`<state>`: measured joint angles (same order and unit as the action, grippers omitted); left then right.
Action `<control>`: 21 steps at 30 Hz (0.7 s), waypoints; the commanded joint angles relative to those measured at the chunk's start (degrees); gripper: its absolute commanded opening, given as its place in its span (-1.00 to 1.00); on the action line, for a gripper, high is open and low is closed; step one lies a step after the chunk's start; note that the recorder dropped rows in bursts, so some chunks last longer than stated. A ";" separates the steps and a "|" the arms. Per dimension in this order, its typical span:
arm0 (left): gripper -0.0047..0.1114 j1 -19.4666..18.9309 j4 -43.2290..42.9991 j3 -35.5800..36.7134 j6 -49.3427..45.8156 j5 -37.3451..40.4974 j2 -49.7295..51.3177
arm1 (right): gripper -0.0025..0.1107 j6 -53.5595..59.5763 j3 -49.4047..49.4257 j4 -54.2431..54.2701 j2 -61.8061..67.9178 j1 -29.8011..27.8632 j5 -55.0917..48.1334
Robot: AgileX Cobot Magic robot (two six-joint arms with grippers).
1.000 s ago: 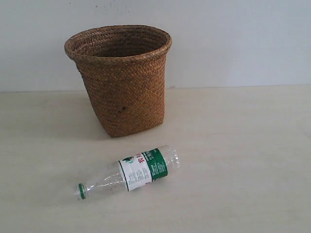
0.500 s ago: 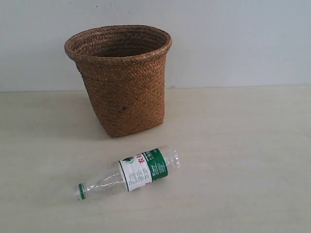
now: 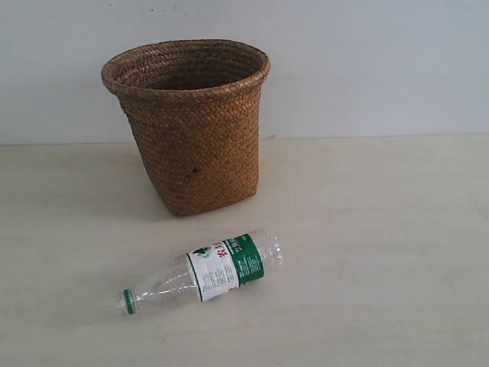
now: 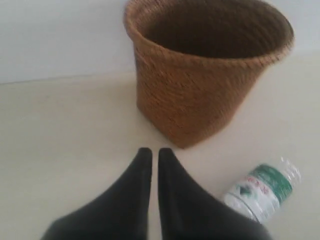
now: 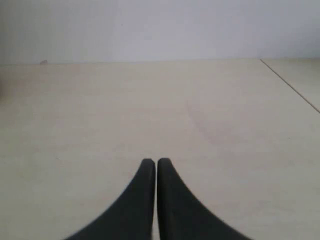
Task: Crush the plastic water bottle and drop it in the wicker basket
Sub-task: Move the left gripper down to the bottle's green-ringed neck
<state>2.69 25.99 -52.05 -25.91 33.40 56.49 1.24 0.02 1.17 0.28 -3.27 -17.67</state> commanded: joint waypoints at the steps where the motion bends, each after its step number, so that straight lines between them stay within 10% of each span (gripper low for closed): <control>1: -0.85 -0.13 5.73 -10.56 -14.91 17.95 9.23 | -0.96 0.20 -0.02 -0.13 -0.28 -0.21 0.69; 14: -0.81 0.12 8.05 -19.84 -25.84 36.56 30.79 | -0.96 0.20 -0.02 -0.13 -0.28 -0.21 0.69; 21: 0.00 4.64 2.44 -19.84 -24.69 36.56 37.54 | -0.96 0.20 -0.02 -0.13 -0.28 -0.21 0.69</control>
<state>5.52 29.79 -71.51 -51.09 69.52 92.71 1.24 0.02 1.17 0.28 -3.27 -17.67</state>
